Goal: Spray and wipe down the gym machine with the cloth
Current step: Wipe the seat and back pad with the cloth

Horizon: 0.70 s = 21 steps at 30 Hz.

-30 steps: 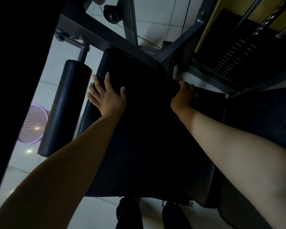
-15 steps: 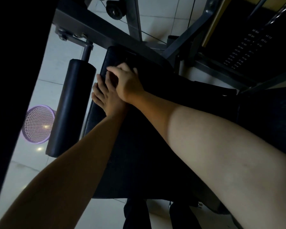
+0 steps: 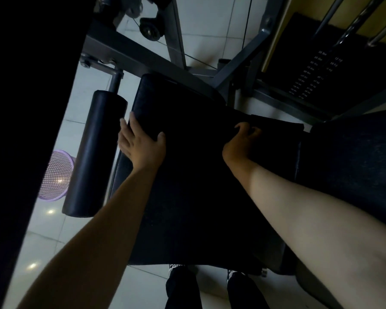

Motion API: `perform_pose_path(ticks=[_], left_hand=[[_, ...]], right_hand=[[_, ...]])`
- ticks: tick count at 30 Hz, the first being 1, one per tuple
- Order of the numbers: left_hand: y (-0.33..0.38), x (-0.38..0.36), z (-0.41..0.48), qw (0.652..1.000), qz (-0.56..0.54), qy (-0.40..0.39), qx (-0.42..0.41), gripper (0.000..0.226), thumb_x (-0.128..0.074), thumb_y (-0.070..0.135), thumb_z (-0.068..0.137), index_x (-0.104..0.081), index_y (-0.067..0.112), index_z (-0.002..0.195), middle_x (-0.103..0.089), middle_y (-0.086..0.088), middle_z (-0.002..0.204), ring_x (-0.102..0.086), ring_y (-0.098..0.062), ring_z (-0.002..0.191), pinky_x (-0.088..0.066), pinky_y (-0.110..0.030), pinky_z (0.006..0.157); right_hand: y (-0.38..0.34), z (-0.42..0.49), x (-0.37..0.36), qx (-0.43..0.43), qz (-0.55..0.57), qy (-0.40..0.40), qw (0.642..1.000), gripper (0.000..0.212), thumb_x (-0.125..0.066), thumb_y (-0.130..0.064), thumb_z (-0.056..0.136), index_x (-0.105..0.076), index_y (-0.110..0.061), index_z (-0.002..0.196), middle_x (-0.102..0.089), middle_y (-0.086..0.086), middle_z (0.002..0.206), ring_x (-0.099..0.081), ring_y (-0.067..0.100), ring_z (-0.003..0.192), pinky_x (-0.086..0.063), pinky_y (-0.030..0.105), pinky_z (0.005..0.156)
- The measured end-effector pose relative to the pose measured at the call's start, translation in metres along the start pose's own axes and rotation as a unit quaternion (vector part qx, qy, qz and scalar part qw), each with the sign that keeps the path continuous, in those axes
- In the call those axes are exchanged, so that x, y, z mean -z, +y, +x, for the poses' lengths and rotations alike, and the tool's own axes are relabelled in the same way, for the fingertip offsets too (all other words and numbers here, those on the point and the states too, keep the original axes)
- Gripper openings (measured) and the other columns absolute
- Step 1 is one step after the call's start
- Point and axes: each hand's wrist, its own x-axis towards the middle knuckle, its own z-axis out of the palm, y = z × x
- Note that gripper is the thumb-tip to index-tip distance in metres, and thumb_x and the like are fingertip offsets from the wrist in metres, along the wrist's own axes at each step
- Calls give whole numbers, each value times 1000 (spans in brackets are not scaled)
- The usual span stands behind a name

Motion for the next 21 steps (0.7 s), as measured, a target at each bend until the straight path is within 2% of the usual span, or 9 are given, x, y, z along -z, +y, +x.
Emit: perform_pose_path(ticks=[3,6,9,11,13,15,18,21], left_hand=[[-21,1,-18,999,5,21,27,98,-63,40,89,-2,18,162,-4,-6,169,0,-32,153,4,-52,124],[-31,-4,-20,999,23,24,0,96,-63,41,91,-4,12,161,-5,-9,168,0,-32,153,4,-53,123],[-33,-6,-15,999,30,16,-5,98,-63,43,92,-1,14,161,-1,-9,168,3,-31,153,8,-50,121],[-35,-5,-15,1000,30,7,0,95,-59,46,94,0,14,161,4,-7,168,7,-27,154,10,-47,122],[-36,-5,-15,1000,20,1,8,90,-54,47,97,-1,14,162,6,-5,169,10,-25,154,11,-46,124],[-35,-5,-15,1000,21,-2,7,92,-55,48,96,1,15,162,6,-5,168,10,-26,154,11,-47,123],[-33,-5,-16,1000,24,1,1,98,-60,44,93,4,15,161,5,-9,168,9,-31,153,12,-49,122],[-31,-5,-17,1000,27,4,-2,99,-60,42,92,4,13,161,4,-9,168,9,-31,153,13,-50,121]], right_hand=[[-12,-2,-19,19,-7,-43,999,45,-55,-9,97,-46,-15,141,-34,13,147,-43,30,131,-37,29,107],[-39,-26,-55,153,1,-76,985,50,-59,-1,91,-54,-8,140,-46,18,144,-50,33,129,-37,32,110],[-74,-59,-98,275,34,-152,949,52,-58,10,84,-62,-4,133,-58,18,135,-56,32,123,-46,39,107],[-95,-79,-119,350,27,-245,904,44,-60,5,88,-65,-7,130,-61,13,133,-56,27,122,-46,37,105],[-104,-89,-129,380,-3,-283,880,38,-60,-4,94,-65,-14,130,-58,5,135,-50,24,122,-45,32,105],[-97,-87,-125,381,-34,-250,889,38,-57,-11,96,-62,-18,133,-55,2,137,-46,24,119,-43,32,101],[-64,-61,-97,382,-88,-170,904,51,-53,-3,91,-57,-20,139,-51,8,140,-46,33,114,-43,42,97],[-18,-17,-55,315,-166,-75,931,62,-52,-3,87,-49,-27,144,-46,8,146,-44,40,124,-38,53,105]])
